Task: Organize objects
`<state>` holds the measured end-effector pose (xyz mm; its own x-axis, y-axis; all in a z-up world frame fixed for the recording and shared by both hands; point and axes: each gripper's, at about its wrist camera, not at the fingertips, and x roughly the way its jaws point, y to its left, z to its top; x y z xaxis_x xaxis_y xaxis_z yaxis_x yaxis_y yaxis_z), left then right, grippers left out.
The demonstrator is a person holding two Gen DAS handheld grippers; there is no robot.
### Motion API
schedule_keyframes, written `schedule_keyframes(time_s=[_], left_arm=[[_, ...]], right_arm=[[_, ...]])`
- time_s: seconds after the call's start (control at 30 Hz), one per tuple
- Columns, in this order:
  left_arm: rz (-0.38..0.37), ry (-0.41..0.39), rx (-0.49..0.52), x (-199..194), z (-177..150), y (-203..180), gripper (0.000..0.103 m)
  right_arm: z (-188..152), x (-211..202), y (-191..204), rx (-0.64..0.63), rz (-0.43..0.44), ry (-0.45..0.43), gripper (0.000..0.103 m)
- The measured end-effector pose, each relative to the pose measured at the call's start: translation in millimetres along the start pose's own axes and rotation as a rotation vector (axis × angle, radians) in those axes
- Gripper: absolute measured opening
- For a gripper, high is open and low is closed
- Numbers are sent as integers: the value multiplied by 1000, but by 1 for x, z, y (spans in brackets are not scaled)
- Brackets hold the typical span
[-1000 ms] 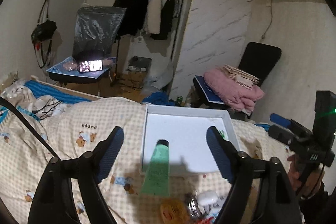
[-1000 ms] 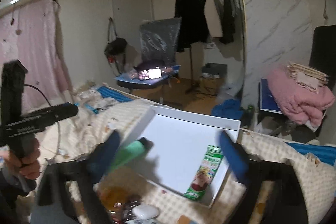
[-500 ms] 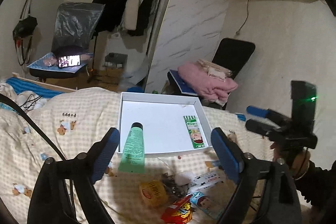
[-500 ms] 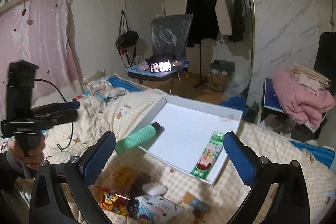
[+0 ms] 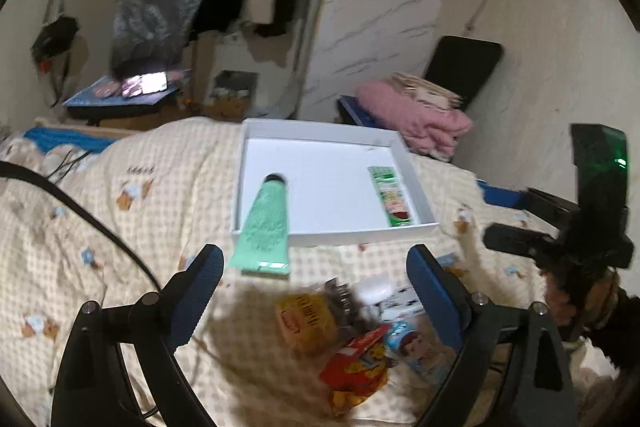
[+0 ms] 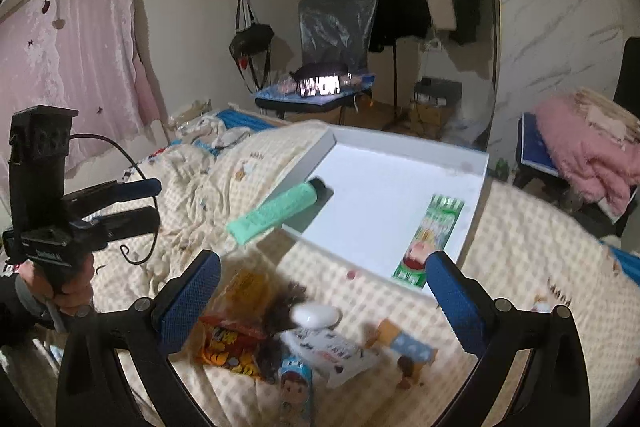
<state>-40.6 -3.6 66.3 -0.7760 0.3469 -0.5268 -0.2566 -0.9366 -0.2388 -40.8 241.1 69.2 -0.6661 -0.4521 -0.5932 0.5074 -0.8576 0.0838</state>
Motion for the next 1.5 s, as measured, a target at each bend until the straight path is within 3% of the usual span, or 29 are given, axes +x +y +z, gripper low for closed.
schedule_keyframes(time_s=[0.23, 0.43, 0.57, 0.63, 0.87, 1.03, 1.27, 1.5], left_arm=[[41, 79, -89, 22, -28, 18, 95], [60, 85, -104, 31, -43, 22, 95], [66, 94, -134, 33, -49, 27, 95], [104, 79, -128, 33, -53, 24, 95], [112, 145, -55, 52, -72, 8, 95], [119, 167, -31, 58, -76, 2, 95], [105, 162, -52, 57, -76, 7, 95], [94, 160, -54, 56, -76, 7, 93]], right_arm=[[-27, 14, 0, 20, -25, 70, 103], [-56, 23, -10, 114, -39, 110, 103], [-89, 44, -12, 193, -3, 220, 103], [-97, 48, -11, 204, -3, 238, 103], [-122, 23, 2, 184, -98, 36, 103], [-123, 21, 8, 158, -97, 16, 103], [-129, 34, 31, 74, -101, 58, 103], [-130, 29, 38, 43, -97, 25, 103]])
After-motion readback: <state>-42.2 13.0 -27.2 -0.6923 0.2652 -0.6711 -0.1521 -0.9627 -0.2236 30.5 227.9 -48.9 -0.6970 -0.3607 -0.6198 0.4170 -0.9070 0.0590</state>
